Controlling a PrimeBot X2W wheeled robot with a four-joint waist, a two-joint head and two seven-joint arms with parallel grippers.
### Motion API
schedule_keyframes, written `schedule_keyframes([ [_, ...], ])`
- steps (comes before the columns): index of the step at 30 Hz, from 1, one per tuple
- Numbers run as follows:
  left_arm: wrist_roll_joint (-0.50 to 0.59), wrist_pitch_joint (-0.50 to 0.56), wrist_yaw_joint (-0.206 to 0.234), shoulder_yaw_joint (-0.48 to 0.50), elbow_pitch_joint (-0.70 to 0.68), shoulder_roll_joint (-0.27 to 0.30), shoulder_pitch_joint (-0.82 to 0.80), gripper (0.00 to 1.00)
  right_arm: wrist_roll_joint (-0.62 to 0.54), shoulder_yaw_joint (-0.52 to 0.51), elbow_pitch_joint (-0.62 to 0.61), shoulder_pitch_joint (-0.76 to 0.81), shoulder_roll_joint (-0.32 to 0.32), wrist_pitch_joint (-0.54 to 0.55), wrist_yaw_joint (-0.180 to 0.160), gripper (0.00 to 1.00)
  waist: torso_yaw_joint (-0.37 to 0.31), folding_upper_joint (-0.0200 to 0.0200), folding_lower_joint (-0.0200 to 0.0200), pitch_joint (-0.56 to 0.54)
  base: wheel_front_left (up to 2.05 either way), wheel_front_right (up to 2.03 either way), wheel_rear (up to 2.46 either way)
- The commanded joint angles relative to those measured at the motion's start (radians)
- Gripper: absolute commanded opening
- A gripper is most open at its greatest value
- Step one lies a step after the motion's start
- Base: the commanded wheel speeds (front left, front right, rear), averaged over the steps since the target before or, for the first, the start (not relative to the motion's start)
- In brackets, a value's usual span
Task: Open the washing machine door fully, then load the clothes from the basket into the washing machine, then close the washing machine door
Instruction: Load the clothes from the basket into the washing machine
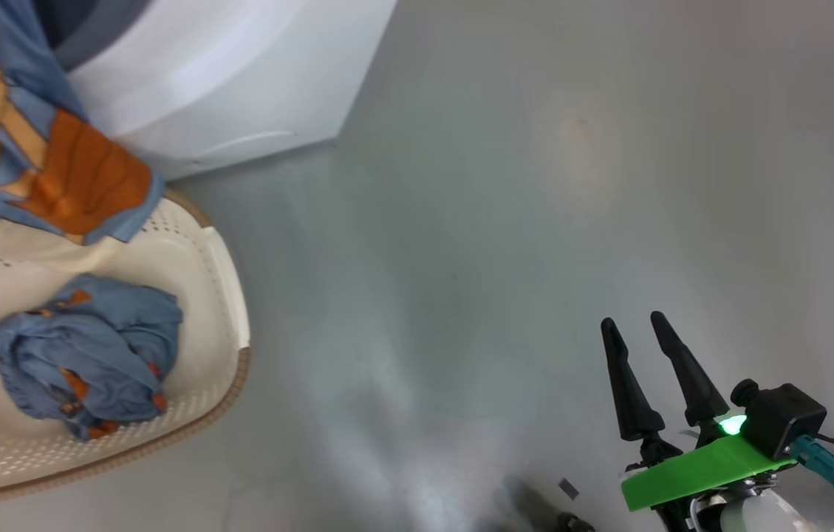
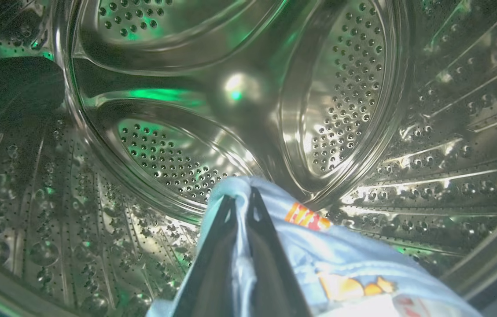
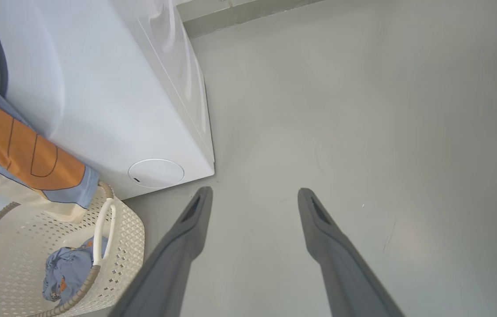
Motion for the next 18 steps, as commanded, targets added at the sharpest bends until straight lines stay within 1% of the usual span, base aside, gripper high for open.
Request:
schedule_keyframes([
  [1,0.012,-0.005,0.007,0.007,-0.016,0.054,-0.047,0.00,0.008,0.029,-0.014,-0.008,-0.008,-0.005,0.010,1.00,-0.040,0.0000,-0.0001,0.053,0.00,0.00,0.00],
  [4,0.023,-0.005,0.011,-0.006,-0.001,0.075,-0.118,0.00,0.010,0.043,-0.011,-0.012,-0.008,-0.005,0.010,1.00,-0.051,0.0000,-0.0001,0.083,0.00,0.00,0.00],
  [10,0.040,-0.005,0.002,-0.041,0.001,0.111,-0.245,0.00,0.018,0.048,-0.007,-0.010,-0.014,-0.005,0.010,1.00,-0.065,0.0000,-0.0001,0.128,0.00,0.00,0.00],
  [18,0.040,-0.005,0.007,-0.062,-0.014,0.146,-0.365,0.00,0.031,0.054,-0.009,0.003,-0.023,-0.005,0.010,1.00,-0.082,0.0000,-0.0001,0.159,0.00,0.00,0.00],
])
